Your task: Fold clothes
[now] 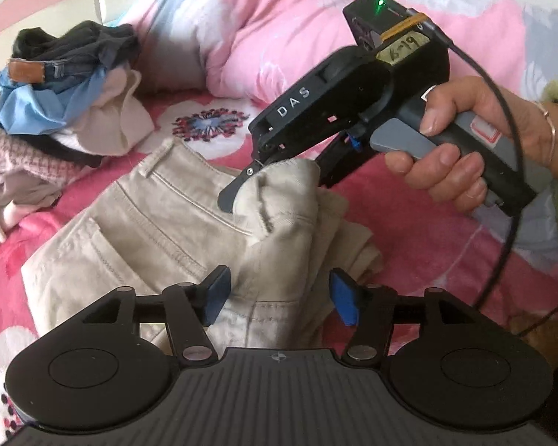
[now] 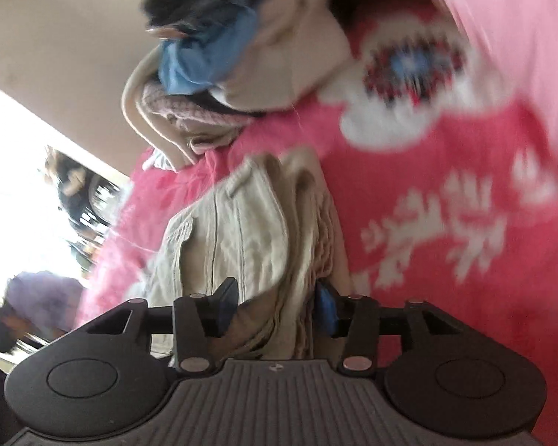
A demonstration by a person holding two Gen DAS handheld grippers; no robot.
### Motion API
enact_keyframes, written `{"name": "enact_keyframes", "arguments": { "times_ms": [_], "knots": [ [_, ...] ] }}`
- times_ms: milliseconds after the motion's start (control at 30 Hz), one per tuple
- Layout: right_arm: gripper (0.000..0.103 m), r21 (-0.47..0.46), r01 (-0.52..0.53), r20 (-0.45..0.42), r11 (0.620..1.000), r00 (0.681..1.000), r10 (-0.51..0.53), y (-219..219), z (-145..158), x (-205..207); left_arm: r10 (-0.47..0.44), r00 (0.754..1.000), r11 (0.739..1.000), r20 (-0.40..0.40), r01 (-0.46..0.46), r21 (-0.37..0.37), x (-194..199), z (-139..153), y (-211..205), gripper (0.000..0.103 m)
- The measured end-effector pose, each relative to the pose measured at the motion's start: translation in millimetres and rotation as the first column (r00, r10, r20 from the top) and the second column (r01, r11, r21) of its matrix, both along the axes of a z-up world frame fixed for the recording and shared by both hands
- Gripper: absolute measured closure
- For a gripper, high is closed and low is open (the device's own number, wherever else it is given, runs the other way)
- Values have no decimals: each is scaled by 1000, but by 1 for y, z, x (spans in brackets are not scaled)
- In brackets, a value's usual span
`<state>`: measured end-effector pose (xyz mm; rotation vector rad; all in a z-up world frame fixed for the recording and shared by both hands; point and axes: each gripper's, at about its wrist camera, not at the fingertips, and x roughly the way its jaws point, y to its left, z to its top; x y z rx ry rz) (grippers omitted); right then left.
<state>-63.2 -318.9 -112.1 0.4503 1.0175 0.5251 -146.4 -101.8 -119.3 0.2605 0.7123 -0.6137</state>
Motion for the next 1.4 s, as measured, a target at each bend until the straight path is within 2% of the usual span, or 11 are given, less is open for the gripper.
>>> {"name": "enact_keyframes", "arguments": {
  "times_ms": [167, 300, 400, 533, 700, 867, 933, 1133, 1267, 1333, 1400],
  "knots": [
    [55, -225, 36, 239, 974, 971, 19, 11, 46, -15, 11, 1000, 988, -7, -12, -151, -9, 31, 27, 43],
    [67, -217, 9, 350, 976, 934, 69, 26, 68, -22, 83, 996, 962, -26, -87, -258, -3, 45, 50, 43],
    [72, -237, -79, 393, 968, 904, 170, 49, 74, -34, 161, 985, 958, -61, -171, -229, 9, 41, 57, 47],
    [75, -317, -172, 382, 933, 877, 291, 69, 66, -55, 245, 963, 959, -110, -257, -117, 19, 25, 56, 53],
    [79, -391, -209, 273, 896, 904, 330, 64, 32, -73, 281, 950, 958, -139, -287, -25, 18, 5, 56, 53],
    [79, -419, -181, 263, 890, 914, 310, 55, 6, -90, 296, 942, 952, -156, -304, -33, 17, 0, 64, 53],
    [79, -445, -190, 264, 875, 906, 331, 60, 13, -89, 295, 945, 953, -140, -302, -31, 15, 1, 66, 53],
    [81, -421, -121, 379, 899, 877, 295, 60, 50, -96, 252, 965, 964, -65, -257, -65, -6, 15, 80, 53],
    [81, -528, -156, 255, 835, 909, 331, 60, 13, -102, 226, 972, 971, -63, -230, -60, -24, 11, 92, 53],
    [81, -516, -141, 253, 845, 917, 308, 56, 4, -105, 239, 967, 968, -92, -244, -56, -30, 1, 98, 53],
    [81, -545, -154, 243, 824, 912, 331, 63, 15, -100, 264, 956, 958, -131, -275, -76, -36, -10, 106, 53]
  ]
}}
